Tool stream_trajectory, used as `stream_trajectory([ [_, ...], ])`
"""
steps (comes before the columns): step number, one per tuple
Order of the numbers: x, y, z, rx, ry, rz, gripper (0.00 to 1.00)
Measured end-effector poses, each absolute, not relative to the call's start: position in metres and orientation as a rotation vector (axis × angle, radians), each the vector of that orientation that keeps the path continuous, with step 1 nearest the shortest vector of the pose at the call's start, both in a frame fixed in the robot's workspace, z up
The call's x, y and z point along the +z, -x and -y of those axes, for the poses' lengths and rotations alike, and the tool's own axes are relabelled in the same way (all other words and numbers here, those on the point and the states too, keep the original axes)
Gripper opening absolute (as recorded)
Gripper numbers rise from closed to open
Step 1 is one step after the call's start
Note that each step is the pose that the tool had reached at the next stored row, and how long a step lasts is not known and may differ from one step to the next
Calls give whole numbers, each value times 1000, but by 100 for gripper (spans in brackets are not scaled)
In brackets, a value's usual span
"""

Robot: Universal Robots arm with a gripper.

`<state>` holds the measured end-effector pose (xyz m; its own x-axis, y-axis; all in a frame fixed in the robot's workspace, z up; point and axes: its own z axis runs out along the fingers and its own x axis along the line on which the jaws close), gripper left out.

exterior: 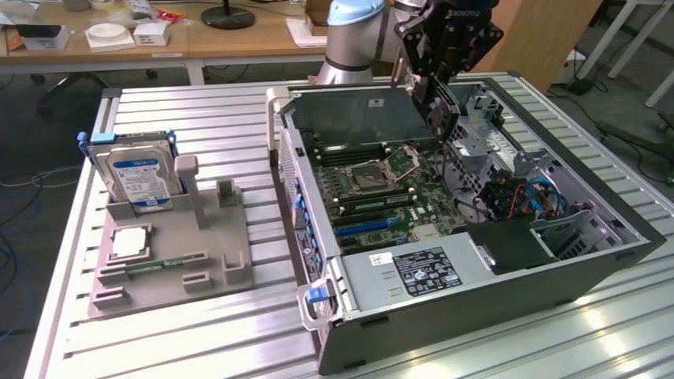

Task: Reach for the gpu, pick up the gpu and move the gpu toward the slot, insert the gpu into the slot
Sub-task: 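Pick up the gpu and move the gpu toward the slot, then insert the gpu into the slot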

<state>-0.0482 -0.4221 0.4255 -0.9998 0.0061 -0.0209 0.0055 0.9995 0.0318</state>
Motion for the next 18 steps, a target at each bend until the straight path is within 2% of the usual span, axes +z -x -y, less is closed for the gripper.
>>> stream_trajectory([
  [18, 426, 42, 422, 49, -8, -3120, 27],
])
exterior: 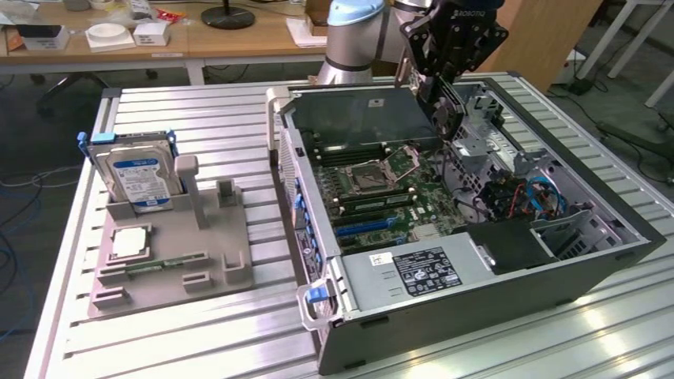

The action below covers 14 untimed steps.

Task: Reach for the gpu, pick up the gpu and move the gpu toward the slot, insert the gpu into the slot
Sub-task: 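Insert the gpu into the slot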

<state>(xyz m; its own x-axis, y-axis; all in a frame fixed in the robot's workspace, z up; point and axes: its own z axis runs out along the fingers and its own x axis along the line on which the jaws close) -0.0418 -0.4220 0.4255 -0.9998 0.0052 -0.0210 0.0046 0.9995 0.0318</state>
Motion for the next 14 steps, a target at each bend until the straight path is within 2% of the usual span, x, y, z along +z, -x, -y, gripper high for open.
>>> stream_trajectory([
  [14, 425, 42, 422, 50, 49, -3120, 27],
])
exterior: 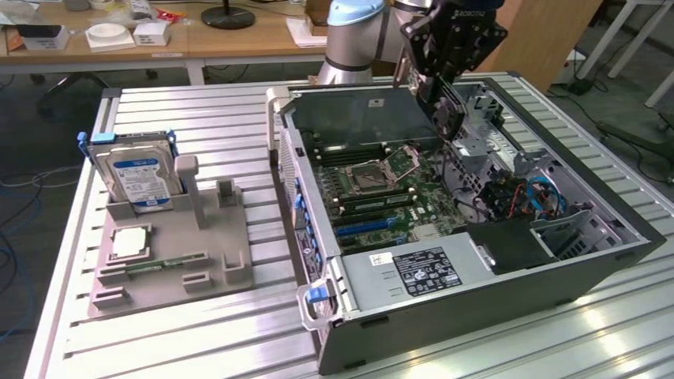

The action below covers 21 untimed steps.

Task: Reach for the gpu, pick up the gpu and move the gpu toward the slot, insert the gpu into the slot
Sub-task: 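Insert the gpu into the slot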

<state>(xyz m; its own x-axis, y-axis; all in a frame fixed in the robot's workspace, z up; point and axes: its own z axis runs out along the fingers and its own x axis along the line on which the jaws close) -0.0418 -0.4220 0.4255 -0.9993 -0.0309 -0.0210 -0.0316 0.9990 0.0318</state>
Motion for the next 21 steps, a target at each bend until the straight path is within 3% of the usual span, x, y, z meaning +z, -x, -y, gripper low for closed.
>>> stream_trajectory([
  [21, 426, 42, 422, 53, 325, -3107, 27],
])
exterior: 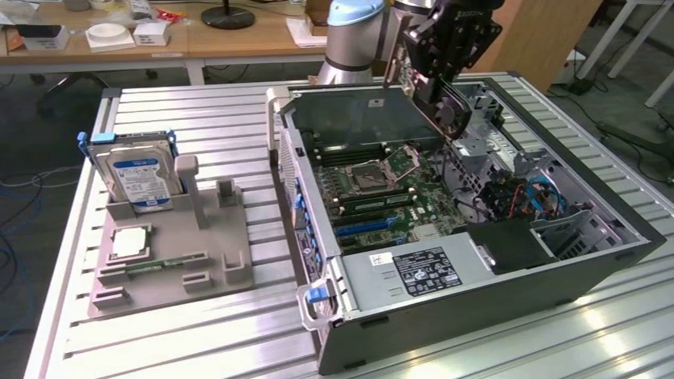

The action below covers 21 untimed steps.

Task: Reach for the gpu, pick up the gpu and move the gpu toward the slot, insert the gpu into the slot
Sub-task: 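Insert the gpu into the slot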

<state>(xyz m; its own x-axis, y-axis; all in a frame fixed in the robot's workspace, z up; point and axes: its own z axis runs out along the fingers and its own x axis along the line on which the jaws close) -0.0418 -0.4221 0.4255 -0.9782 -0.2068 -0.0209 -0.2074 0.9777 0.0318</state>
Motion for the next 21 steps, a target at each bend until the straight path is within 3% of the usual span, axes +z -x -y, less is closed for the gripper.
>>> stream_trajectory([
  [21, 426, 42, 423, 54, 506, -3084, 27],
])
